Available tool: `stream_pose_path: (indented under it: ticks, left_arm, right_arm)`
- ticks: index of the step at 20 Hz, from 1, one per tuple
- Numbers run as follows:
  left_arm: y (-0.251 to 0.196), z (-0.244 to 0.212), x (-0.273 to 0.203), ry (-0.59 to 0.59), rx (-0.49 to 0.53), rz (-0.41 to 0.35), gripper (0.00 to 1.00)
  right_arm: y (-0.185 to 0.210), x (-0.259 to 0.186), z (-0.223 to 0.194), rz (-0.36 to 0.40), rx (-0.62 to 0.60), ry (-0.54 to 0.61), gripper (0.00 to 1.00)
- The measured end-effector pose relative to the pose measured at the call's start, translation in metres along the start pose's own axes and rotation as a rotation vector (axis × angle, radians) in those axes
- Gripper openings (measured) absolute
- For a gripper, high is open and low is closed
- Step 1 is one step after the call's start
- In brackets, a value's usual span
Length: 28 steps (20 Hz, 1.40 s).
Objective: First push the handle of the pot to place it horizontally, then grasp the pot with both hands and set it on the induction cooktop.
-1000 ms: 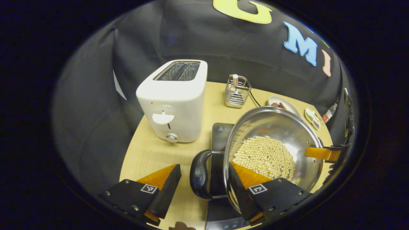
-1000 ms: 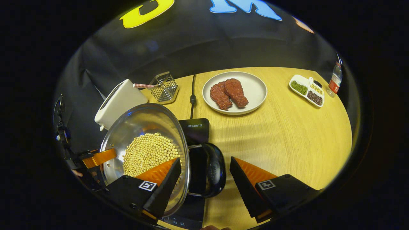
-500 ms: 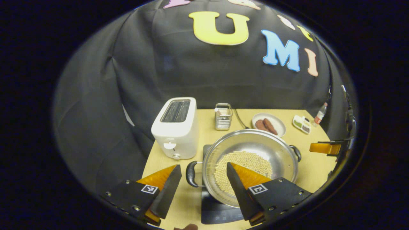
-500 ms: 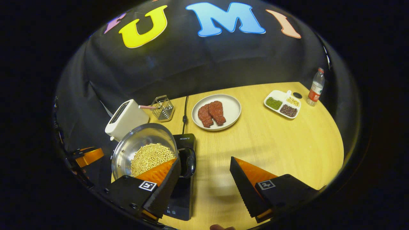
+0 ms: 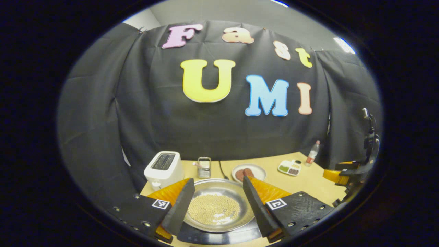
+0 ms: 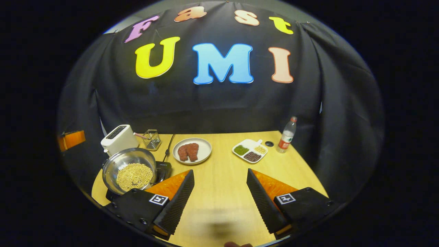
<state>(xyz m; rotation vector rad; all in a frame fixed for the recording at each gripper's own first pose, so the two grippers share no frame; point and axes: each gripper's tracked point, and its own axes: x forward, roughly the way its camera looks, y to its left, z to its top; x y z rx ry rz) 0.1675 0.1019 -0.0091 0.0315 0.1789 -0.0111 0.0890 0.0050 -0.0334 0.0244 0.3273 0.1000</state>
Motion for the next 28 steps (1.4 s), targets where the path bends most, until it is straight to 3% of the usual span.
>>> stream_pose_path:
  ticks: [4, 8, 12, 13, 15, 20, 21, 28]
  left_arm:
    - [-0.049, 0.018, -0.027, -0.087, -0.013, -0.003, 0.84]
    - [-0.092, 0.019, -0.057, -0.12, -0.057, 0.001, 0.84]
    - [-0.113, 0.022, -0.084, -0.152, 0.018, 0.092, 0.82]
    - [-0.128, 0.021, -0.094, -0.156, 0.017, 0.09, 0.89]
    - [-0.151, 0.015, -0.113, -0.153, -0.014, 0.092, 0.83]
    - [-0.198, 0.029, -0.156, -0.267, -0.029, 0.051, 0.86]
    - [-0.205, 0.031, -0.162, -0.291, -0.014, 0.056, 0.82]
    - [-0.235, 0.036, -0.177, -0.361, -0.006, 0.039, 0.85]
  right_arm:
    - [-0.025, -0.033, 0.021, -0.049, 0.024, -0.108, 0.98]
    - [-0.073, -0.057, 0.025, -0.068, -0.027, -0.177, 0.98]
    - [-0.105, -0.085, 0.028, -0.044, 0.011, -0.21, 0.98]
    - [-0.114, -0.088, 0.028, -0.037, 0.026, -0.216, 0.98]
    - [-0.13, -0.095, 0.026, -0.023, 0.055, -0.217, 0.98]
    - [-0.163, -0.112, 0.032, 0.005, 0.086, -0.267, 0.98]
    - [-0.165, -0.115, 0.033, 0.01, 0.085, -0.277, 0.98]
    - [-0.16, -0.124, 0.027, 0.038, 0.051, -0.283, 0.97]
